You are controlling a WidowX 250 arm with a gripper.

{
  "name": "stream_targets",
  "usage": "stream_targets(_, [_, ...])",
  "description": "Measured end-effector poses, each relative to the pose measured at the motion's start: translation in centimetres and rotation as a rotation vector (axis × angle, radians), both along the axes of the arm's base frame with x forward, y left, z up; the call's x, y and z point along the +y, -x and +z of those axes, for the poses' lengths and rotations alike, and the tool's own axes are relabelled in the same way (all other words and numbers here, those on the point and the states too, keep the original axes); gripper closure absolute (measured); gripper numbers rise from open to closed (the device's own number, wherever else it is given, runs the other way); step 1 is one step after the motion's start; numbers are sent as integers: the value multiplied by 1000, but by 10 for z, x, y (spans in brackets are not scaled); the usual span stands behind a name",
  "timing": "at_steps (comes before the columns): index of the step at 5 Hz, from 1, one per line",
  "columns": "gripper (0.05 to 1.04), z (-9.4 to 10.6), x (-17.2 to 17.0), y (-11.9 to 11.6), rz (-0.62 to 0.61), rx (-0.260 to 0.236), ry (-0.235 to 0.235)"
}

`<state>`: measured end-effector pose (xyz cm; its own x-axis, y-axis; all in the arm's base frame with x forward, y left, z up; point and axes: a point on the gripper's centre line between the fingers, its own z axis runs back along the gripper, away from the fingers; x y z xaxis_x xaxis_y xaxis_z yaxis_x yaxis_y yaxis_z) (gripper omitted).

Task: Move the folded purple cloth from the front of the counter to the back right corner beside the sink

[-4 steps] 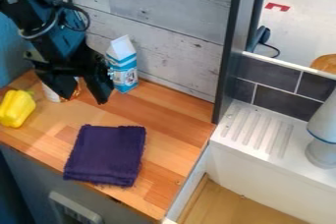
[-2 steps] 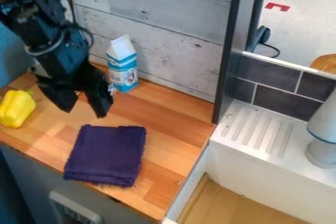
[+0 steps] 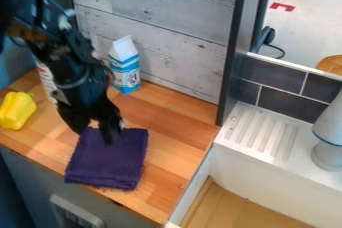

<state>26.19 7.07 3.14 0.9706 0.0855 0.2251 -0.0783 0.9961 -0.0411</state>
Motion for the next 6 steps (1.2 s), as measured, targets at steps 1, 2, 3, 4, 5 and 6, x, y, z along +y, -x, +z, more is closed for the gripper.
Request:
stream_targets(1, [83,-10,6,-8,-33,19,-29])
stream_targets(2, [83,-23,5,-8,-73,34,-23])
stream_targets(3, [83,-32,6,-10,-75,39,-22])
stream_targets(4, [83,-38,6,-12,-89,55,-19])
stream_targets(5, [82,-47,7,-11,-132,80,-37])
stream_targets(6, [83,-50,4,-17,-167,71,-53])
